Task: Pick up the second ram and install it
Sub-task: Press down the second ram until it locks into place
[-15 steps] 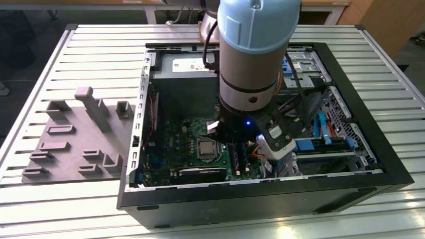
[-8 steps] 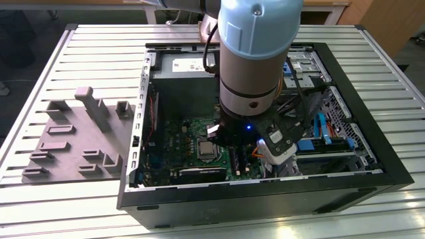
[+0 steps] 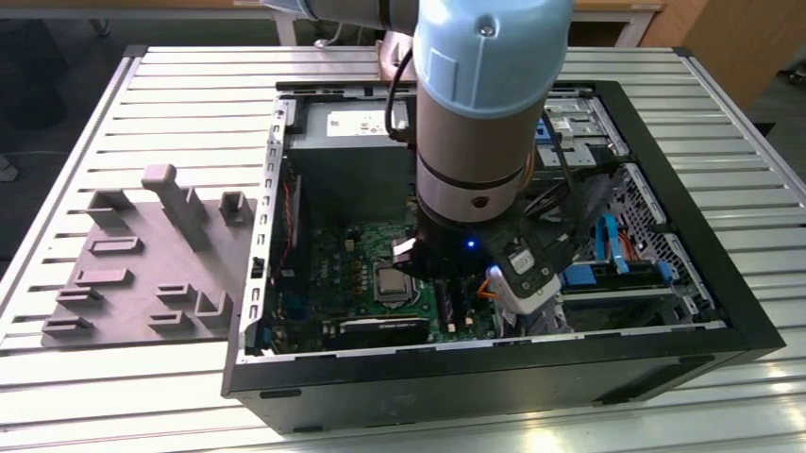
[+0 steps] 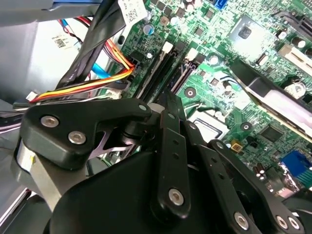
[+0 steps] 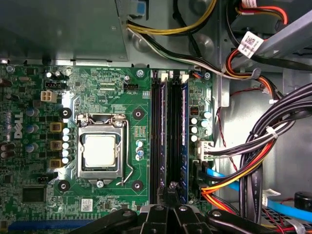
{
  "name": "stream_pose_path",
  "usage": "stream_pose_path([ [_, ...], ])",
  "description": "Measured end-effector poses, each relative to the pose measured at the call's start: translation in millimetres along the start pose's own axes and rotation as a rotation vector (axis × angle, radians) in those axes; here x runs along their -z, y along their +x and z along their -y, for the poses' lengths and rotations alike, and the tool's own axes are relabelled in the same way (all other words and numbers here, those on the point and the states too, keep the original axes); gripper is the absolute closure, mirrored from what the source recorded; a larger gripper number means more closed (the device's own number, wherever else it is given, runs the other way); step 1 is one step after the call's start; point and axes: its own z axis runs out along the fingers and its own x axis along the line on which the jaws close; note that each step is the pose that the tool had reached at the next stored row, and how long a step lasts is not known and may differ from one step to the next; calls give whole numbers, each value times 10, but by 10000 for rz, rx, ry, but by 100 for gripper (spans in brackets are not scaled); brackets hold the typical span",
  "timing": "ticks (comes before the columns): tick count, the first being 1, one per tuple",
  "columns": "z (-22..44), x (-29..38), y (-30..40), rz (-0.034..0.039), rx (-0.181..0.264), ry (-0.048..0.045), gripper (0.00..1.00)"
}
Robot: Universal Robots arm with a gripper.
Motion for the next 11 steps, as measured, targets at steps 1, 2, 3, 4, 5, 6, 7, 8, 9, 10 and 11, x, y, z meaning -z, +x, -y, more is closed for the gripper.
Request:
stream_pose_path([
  [1,1,-12,1,0,0,0,89],
  [2,1,-22,2,0,0,0,89],
  [3,2,-28,2,0,0,0,89],
  [4,3,-28,3,-1,-1,2,89],
  [5,6,-32,3,-1,-2,1,89],
  [6,6,-39,4,-1,-2,-1,89],
  [7,7,-49,4,-2,-1,-2,89],
  [8,7,-61,5,-2,-1,-1,89],
  [9,8,-71,6,-3,-1,0,89],
  [10,9,-73,6,-5,0,2,89],
  [11,9,-73,6,-6,0,3,89],
])
